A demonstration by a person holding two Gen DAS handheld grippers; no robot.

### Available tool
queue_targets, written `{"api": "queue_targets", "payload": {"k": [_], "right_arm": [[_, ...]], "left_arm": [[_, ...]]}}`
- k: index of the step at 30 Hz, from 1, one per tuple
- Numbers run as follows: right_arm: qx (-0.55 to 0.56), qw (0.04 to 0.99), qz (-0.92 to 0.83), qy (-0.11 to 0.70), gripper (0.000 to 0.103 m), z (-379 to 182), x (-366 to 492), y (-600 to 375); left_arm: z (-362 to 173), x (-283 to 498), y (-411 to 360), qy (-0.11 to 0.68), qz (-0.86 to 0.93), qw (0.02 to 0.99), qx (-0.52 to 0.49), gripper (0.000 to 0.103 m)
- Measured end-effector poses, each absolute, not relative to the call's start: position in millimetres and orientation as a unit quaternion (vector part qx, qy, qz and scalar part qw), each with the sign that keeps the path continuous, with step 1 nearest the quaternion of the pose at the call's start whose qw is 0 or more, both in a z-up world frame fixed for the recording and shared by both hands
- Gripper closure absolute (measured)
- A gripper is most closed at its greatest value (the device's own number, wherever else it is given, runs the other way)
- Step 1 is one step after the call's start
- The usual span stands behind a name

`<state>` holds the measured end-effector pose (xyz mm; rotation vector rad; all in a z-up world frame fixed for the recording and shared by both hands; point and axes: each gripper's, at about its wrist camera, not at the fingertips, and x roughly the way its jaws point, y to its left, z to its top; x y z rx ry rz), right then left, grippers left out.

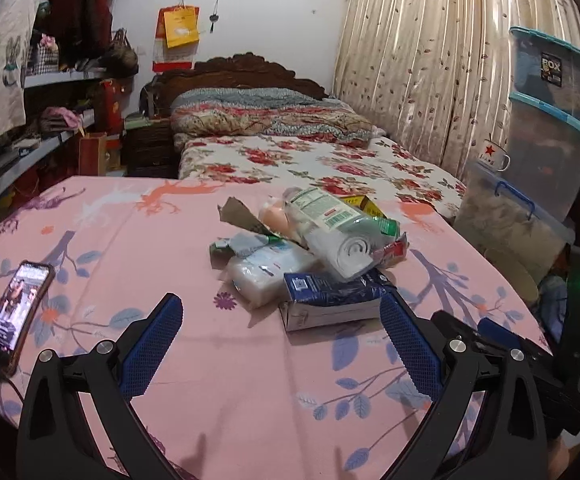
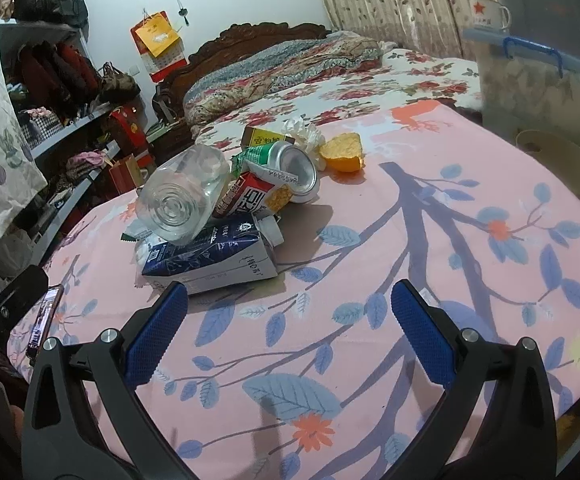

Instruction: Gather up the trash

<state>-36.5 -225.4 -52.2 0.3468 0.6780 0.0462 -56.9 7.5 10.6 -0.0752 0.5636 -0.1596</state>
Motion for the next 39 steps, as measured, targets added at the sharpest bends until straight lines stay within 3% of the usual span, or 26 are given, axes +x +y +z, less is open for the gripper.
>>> {"api": "queue_targets", "payload": {"k": [14,24,39], "right_arm": [[0.172,0.914,0.084,0.358,0.003,-61.8,-29.4,-208.0],[0.169,0.904,0.092,0.382,0.003,-66.8,-23.2,-205.4],[0.183,0.921,0.038,0.342,0.004,-56.3,-25.7,-231.1]], "left_arm": [[16.0,-38.9,21.1,0.282,-0.008,0.959,0.007,0.009],[8.9,-38.4,21.5,0.304,-0.029,0.952,-0.015,0.009],[4.3,-42.1,17.8,0.314,-0.049,0.948,-0.031,0.009]]}}
